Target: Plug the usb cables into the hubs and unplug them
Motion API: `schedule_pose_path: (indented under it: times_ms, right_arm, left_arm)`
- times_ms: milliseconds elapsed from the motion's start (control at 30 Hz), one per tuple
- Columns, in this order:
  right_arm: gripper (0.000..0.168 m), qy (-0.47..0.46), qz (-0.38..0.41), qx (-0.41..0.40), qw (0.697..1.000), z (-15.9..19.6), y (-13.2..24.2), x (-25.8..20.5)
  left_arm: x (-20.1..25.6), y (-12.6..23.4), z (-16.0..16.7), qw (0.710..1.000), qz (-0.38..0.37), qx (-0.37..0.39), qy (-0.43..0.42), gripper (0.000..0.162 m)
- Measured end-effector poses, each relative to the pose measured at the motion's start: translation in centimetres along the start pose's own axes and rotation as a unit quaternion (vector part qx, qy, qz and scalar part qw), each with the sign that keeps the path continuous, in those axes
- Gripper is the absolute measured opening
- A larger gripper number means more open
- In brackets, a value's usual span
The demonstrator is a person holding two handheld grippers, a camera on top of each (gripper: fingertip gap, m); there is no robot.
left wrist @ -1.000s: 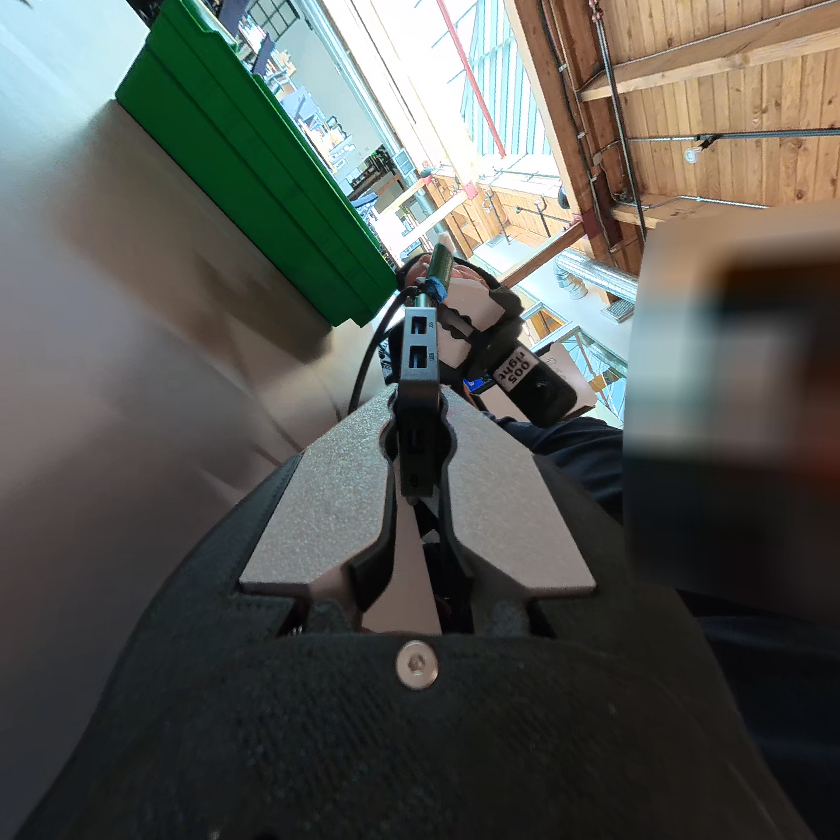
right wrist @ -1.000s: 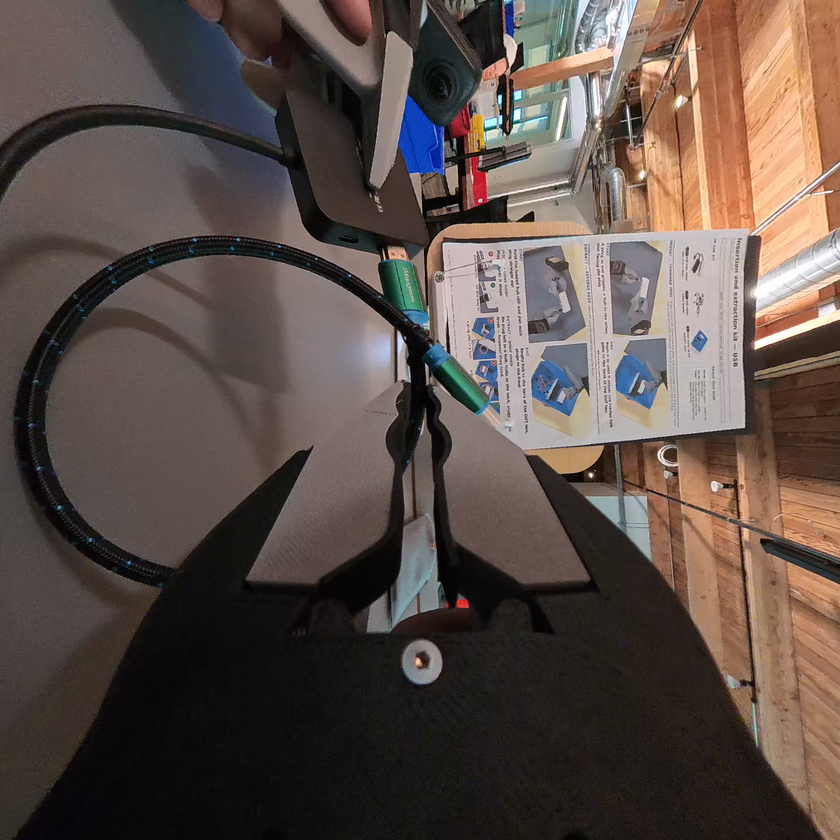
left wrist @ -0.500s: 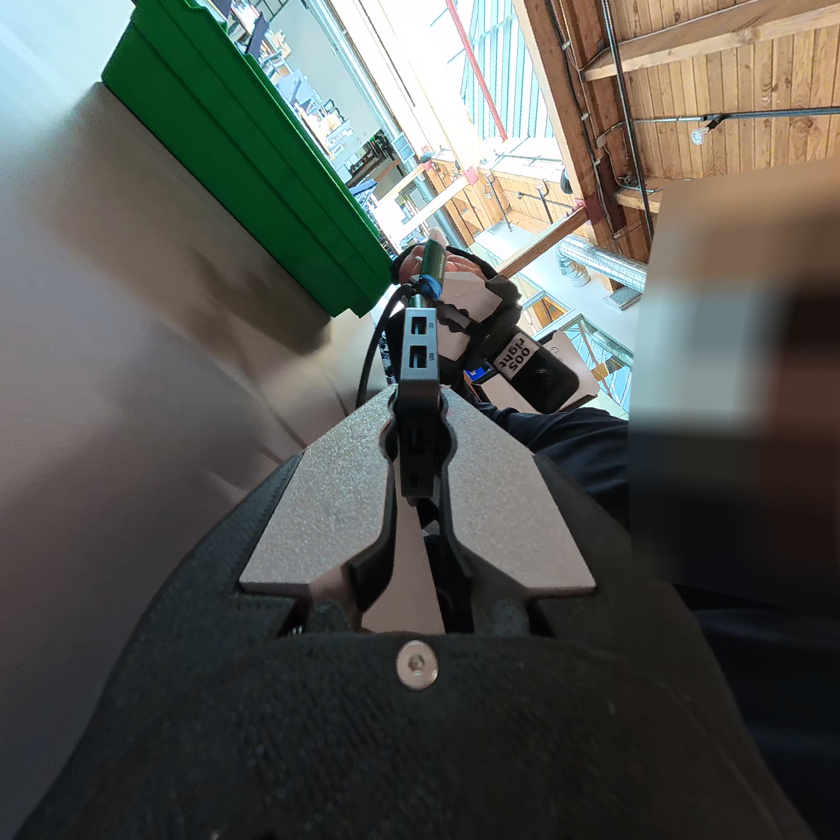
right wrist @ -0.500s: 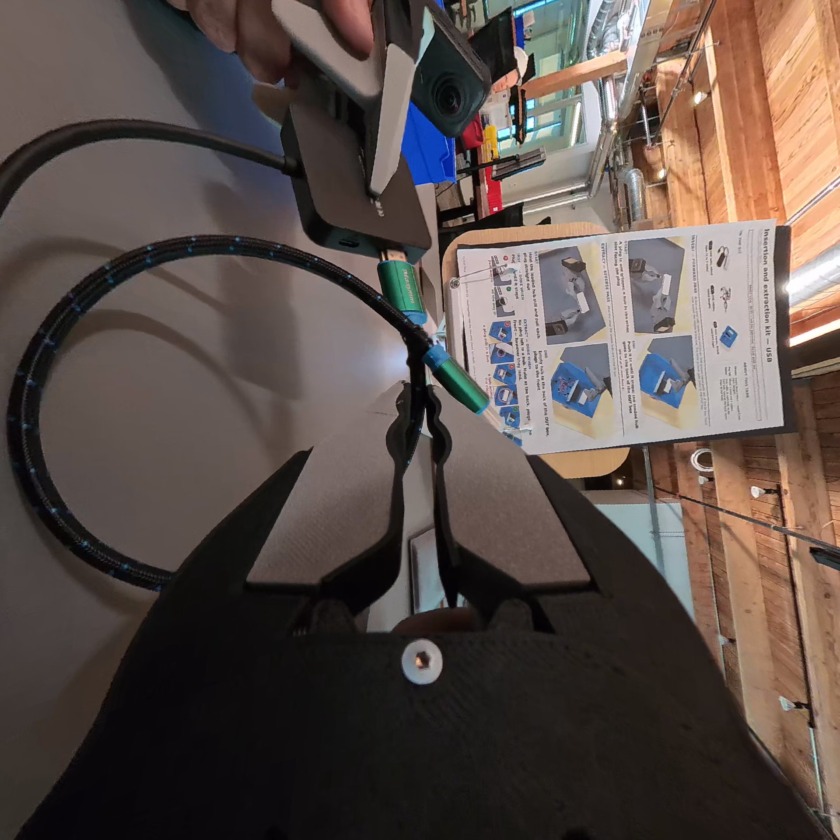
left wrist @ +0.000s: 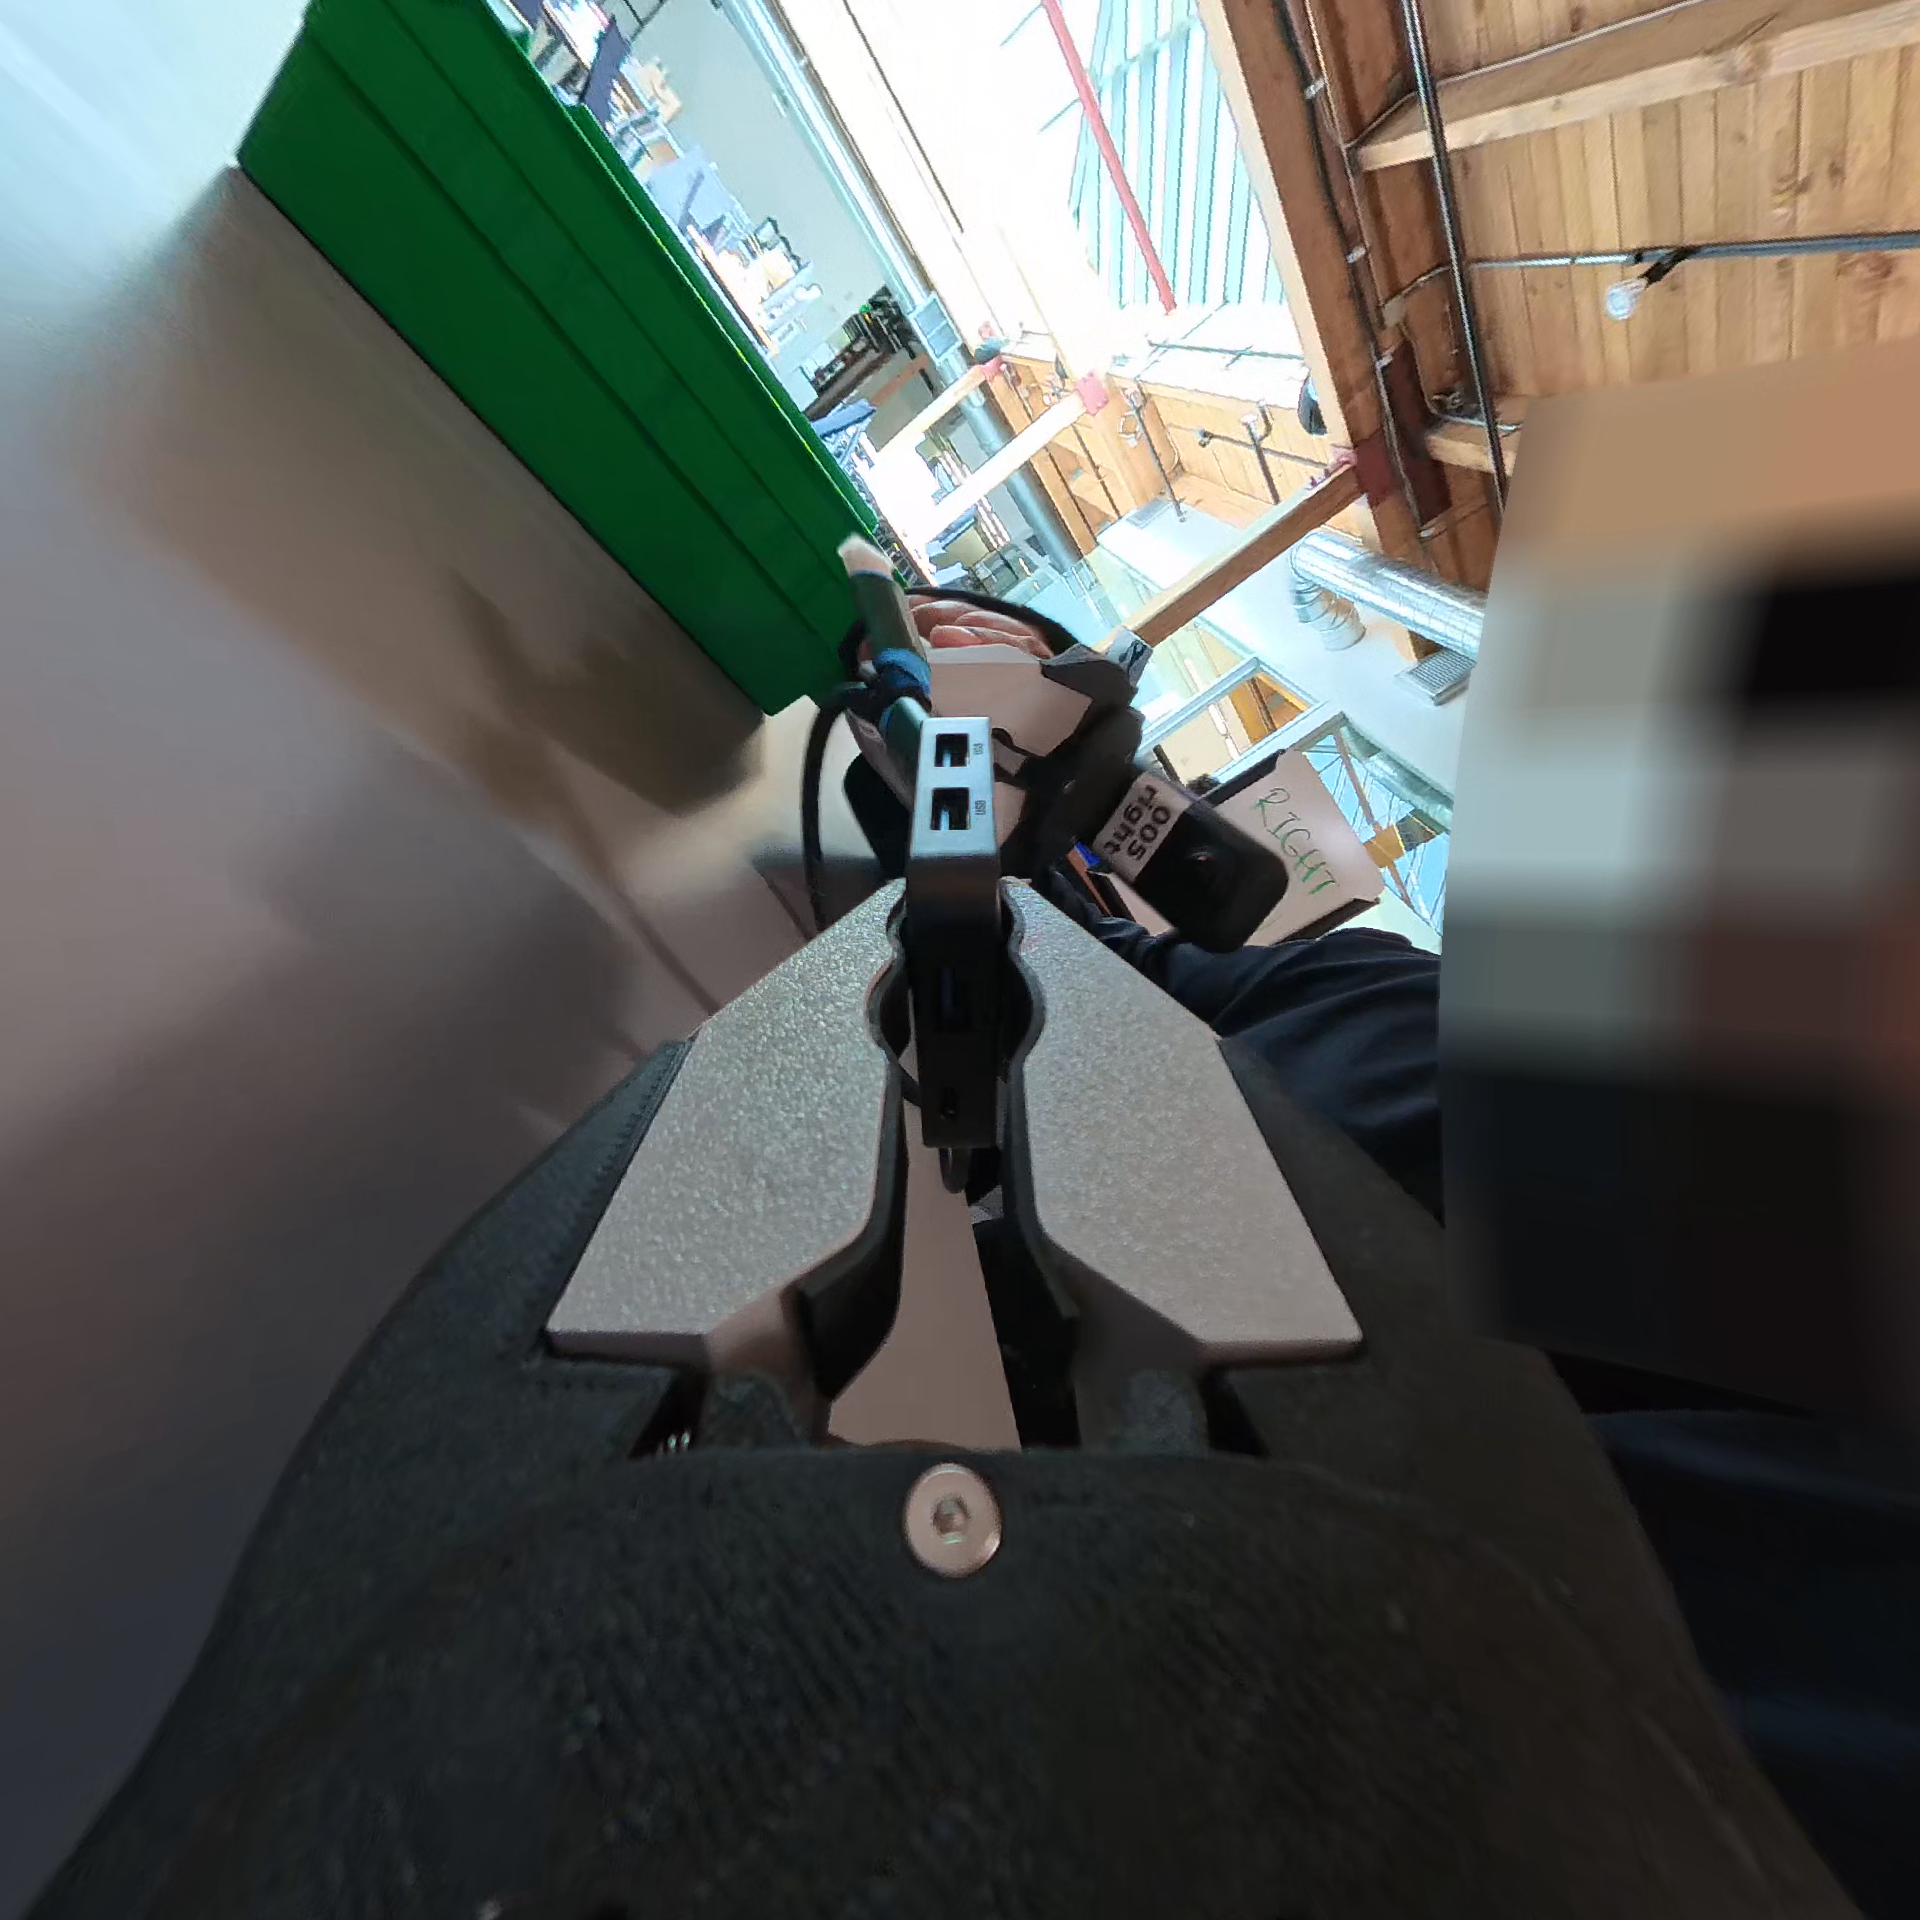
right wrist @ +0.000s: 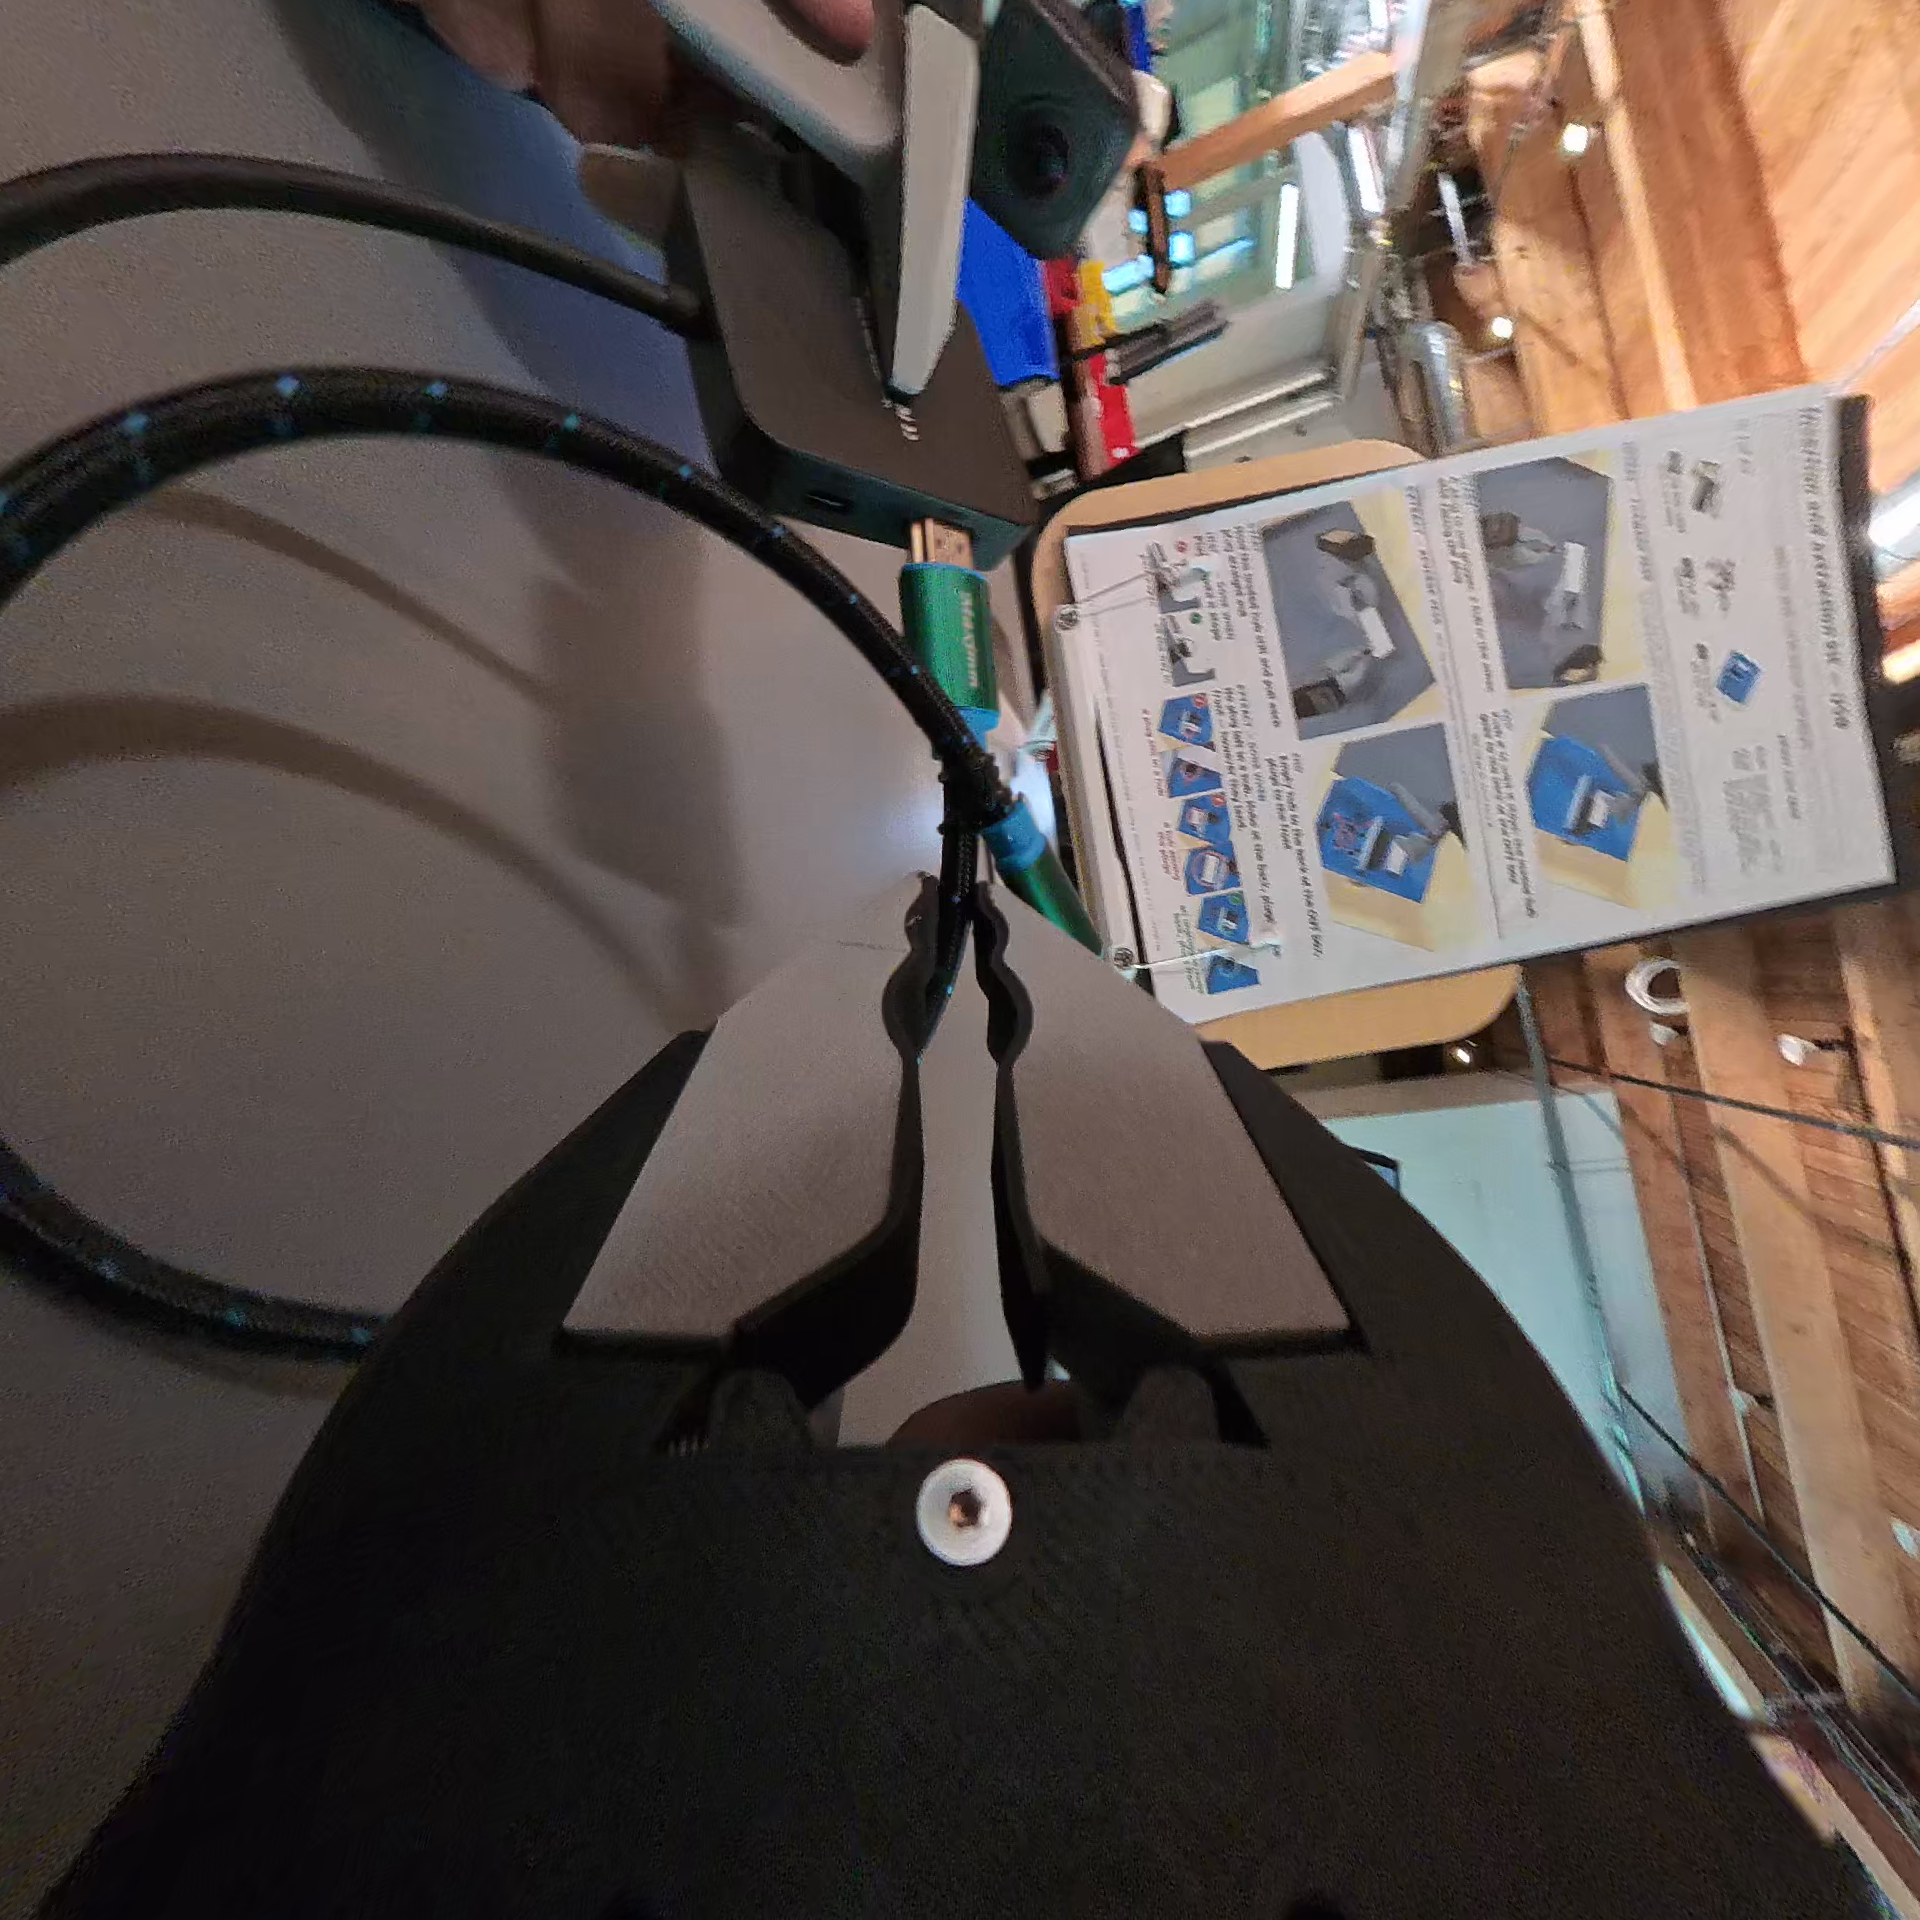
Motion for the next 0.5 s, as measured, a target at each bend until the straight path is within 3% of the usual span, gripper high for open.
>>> schedule_pose_path:
  times_ms: [133, 500]
  right_arm:
    - [0.002, 0.008, 0.049, -0.004, 0.999, -0.3, 0.0, -0.1]
    - [0.001, 0.147, 0.131, -0.072, 0.978, -1.8, -0.9, -2.0]
  left_arm:
    - [-0.3, 0.2, -0.2, 0.999, -0.034, 0.018, -0.007, 0.011]
    - [-0.6, 0.6, -0.6, 0.998, -0.029, 0.055, 0.022, 0.011]
Point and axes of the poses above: each gripper's, where its closed fingertips meet, y back along the fingers, z out of its underside, x = y × z across the jaws, the point moved 9 cm from there along y, back along the fingers, and after that the axes turned 7 degrees about x, right-handed, at the moved point
